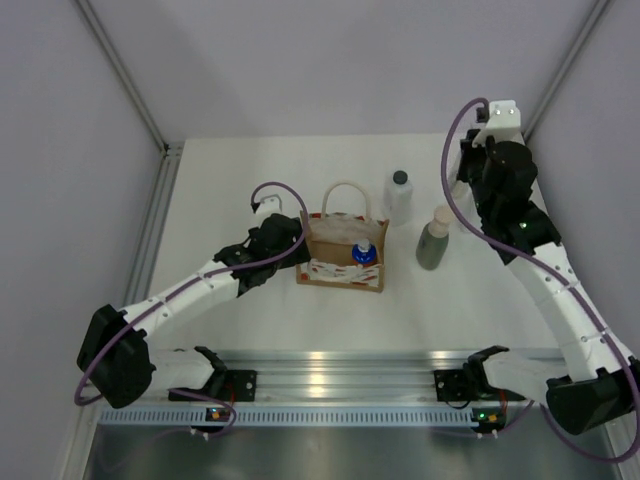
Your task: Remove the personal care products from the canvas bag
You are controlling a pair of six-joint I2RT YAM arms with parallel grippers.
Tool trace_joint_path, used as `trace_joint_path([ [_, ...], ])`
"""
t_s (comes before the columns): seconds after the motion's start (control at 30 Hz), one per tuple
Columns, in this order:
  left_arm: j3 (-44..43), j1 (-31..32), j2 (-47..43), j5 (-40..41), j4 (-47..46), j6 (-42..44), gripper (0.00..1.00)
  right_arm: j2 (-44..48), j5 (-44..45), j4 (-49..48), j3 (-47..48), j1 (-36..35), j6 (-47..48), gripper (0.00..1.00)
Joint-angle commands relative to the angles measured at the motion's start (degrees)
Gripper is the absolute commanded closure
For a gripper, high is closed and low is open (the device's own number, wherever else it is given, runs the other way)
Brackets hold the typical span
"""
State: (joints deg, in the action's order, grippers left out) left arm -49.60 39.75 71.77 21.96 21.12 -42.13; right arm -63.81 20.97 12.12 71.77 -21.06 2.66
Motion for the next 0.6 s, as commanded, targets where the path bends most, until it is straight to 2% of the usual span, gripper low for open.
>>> trace_joint_path([
  [0.0,-1.37,-0.11,-0.4,0.46,-0.56,-0.41,0.27,1.15,0.92,-2.01,1.1,5.4,-1.6,1.0],
  [0.13,-1.28,-0.11,-0.75,0.63,-0.65,-0.06,0.27,0.97,-3.82,-3.15,-4.68,12.78,-6.16,1.0],
  [0.33,-1.02,-0.11,-1.1,0.55,-0.65,0.29,0.27,-0.08,-8.65,-7.28,-12.51,19.81,-10.64,1.0],
  [0.57,-1.02,-0.11,-1.28,-0.07,-0.65,0.56,0.26,-2.89,-8.75,-15.19,-21.22,20.53,-11.36,1.0],
])
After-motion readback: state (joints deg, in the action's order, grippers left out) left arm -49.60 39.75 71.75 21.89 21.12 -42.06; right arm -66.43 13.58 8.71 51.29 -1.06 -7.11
